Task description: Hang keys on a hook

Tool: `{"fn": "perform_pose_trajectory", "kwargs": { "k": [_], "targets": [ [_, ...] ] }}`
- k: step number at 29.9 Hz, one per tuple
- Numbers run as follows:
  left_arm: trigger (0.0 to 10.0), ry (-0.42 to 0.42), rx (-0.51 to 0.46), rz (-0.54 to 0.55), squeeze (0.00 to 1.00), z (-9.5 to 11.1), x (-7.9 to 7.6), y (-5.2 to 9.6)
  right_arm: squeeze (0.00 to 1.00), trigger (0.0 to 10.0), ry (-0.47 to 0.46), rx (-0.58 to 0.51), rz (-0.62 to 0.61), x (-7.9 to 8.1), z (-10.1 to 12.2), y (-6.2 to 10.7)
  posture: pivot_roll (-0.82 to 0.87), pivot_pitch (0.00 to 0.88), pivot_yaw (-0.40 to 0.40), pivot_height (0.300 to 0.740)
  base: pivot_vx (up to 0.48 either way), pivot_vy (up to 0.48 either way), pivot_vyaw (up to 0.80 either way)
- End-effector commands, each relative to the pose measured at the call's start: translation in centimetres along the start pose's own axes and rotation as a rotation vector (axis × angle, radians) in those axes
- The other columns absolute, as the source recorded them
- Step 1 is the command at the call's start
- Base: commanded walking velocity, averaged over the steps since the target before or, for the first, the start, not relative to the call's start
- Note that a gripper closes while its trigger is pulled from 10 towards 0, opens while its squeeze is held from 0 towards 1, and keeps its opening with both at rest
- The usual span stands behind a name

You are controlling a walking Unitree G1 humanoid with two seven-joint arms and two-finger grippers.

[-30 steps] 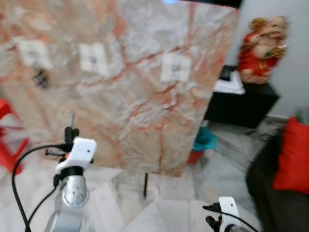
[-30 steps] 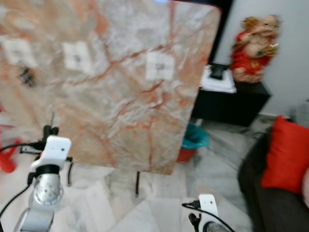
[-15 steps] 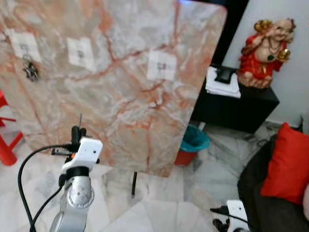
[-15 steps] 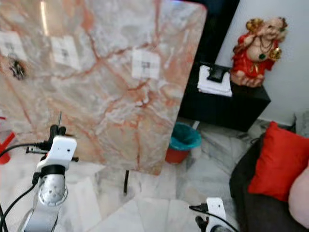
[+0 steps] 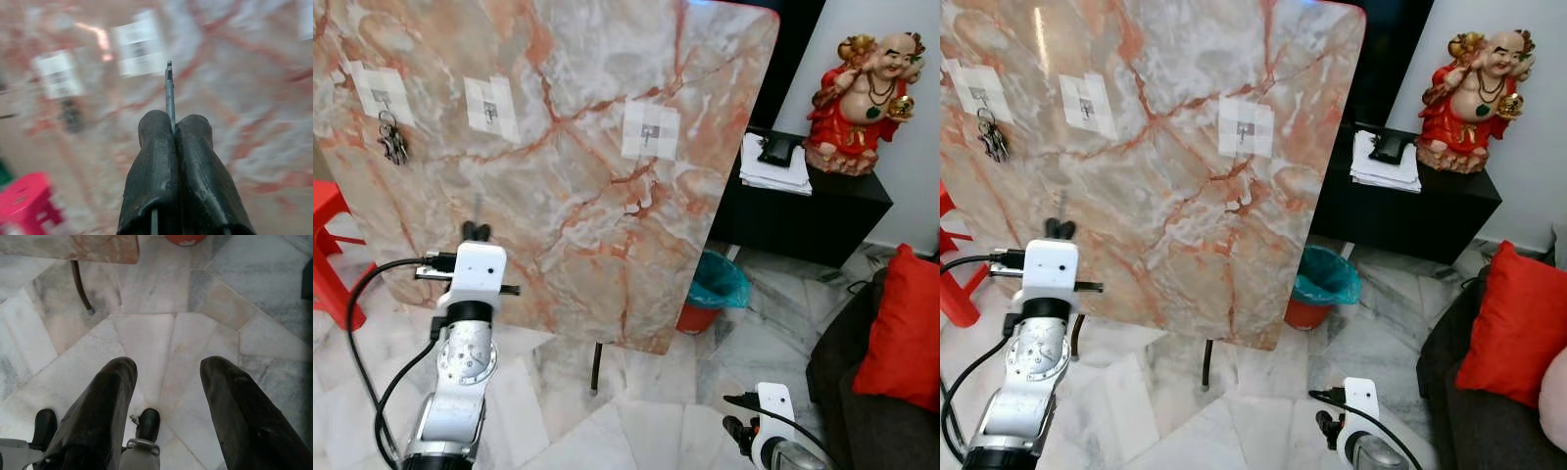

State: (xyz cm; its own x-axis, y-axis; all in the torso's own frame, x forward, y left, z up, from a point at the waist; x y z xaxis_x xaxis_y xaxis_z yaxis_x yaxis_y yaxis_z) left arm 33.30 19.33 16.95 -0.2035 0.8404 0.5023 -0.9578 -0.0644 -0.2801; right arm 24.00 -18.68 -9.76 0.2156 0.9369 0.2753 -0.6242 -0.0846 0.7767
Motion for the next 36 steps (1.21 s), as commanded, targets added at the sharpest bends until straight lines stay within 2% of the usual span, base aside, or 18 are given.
{"fn": "perform_pose_trajectory", "kwargs": {
  "k": [1,6,7,8,10,11,15,16,17,20,21,22,25,29,36],
  "targets": [
    [10.0,0.050,-0.048,-0.045,0.00,1.1,-0.3,-0.5,0.00,10.0,-0.028,-0.004,-0.019,-0.6,-0.2,0.1,0.17,0.000,-0.115,0.740,0.000,0.000,0.00],
    [10.0,0.248,-0.093,-0.100,0.00,2.5,0.8,-1.4,0.00,10.0,-0.026,0.001,-0.021,-0.6,-0.6,0.2,0.16,0.000,-0.118,0.740,0.000,0.000,0.00],
    [10.0,0.248,-0.093,-0.100,0.00,2.5,0.8,-1.4,0.00,10.0,-0.026,0.001,-0.021,-0.6,-0.6,0.2,0.16,0.000,-0.118,0.740,0.000,0.000,0.00],
    [10.0,0.358,-0.119,-0.251,0.00,3.6,-0.4,-1.4,0.00,10.0,-0.027,0.002,-0.027,-0.8,-0.7,0.2,0.16,0.000,-0.115,0.740,0.000,0.000,0.00],
    [10.0,0.437,-0.155,-0.393,0.00,4.8,-1.5,-1.2,0.00,10.0,-0.028,0.002,-0.031,-1.0,-0.8,0.3,0.15,0.000,-0.114,0.740,0.000,0.000,0.00],
    [10.0,0.483,-0.196,-0.504,0.00,6.1,-2.1,-0.8,0.00,10.0,-0.034,-0.001,-0.035,-1.1,-0.7,0.3,0.15,0.000,-0.110,0.740,0.000,0.000,0.00],
    [10.0,0.592,-0.274,-0.713,0.00,8.4,-2.5,-0.2,0.00,10.0,-0.044,-0.013,-0.040,-1.1,-0.5,0.3,0.15,0.000,-0.105,0.740,0.000,0.000,0.00],
    [10.0,0.592,-0.274,-0.713,0.00,8.4,-2.5,-0.2,0.00,10.0,-0.044,-0.013,-0.040,-1.1,-0.5,0.3,0.15,0.000,-0.105,0.740,0.000,0.000,0.00],
    [10.0,0.600,-0.300,-0.770,0.00,8.8,-2.3,-0.1,0.00,10.0,-0.046,-0.018,-0.034,-0.9,-0.3,0.2,0.15,0.000,-0.103,0.740,0.000,0.000,0.00],
    [10.0,0.617,-0.327,-0.808,0.00,9.2,-2.0,0.0,0.00,10.0,-0.044,-0.019,-0.027,-0.7,-0.3,0.2,0.15,0.000,-0.104,0.740,0.000,0.000,0.00],
    [10.0,0.662,-0.357,-0.831,0.00,9.8,-1.5,0.1,0.00,10.0,-0.043,-0.020,-0.023,-0.6,-0.2,0.2,0.15,0.000,-0.105,0.740,0.000,0.000,0.00],
    [10.0,0.662,-0.357,-0.831,0.00,9.8,-1.5,0.1,0.00,10.0,-0.043,-0.020,-0.023,-0.6,-0.2,0.2,0.15,0.000,-0.105,0.740,0.000,0.000,0.00],
    [10.0,0.743,-0.402,-0.892,0.00,10.7,-0.6,0.2,0.00,10.0,-0.047,-0.025,-0.022,-0.6,-0.1,0.2,0.15,0.000,-0.106,0.740,0.000,0.000,0.00],
    [10.0,0.773,-0.426,-0.900,0.00,11.2,0.1,0.1,0.00,10.0,-0.063,-0.039,-0.010,-0.5,0.2,0.2,0.15,0.000,-0.109,0.740,0.000,0.000,0.00],
    [10.0,0.780,-0.420,-0.877,0.00,10.9,0.9,0.3,0.00,10.0,-0.060,-0.045,-0.004,-0.4,0.5,0.1,0.16,0.000,-0.122,0.740,0.000,0.000,0.00]
  ]
}}
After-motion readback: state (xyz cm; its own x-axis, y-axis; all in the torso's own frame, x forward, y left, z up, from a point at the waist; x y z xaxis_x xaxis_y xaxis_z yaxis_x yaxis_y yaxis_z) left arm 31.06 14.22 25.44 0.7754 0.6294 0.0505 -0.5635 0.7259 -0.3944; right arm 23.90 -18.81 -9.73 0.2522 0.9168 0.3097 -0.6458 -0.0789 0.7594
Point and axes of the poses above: a point about 5 cm out from each wrist's last joint towards the gripper, its own y axis pointing back from the gripper into the wrist, its own z axis along the axis of the wrist's last joint, x = y × z, the point moved 4 cm from there along -y, pointing out of the wrist towards the gripper, and after that the axes turned 12 degrees about -y, right-handed, at the moved point
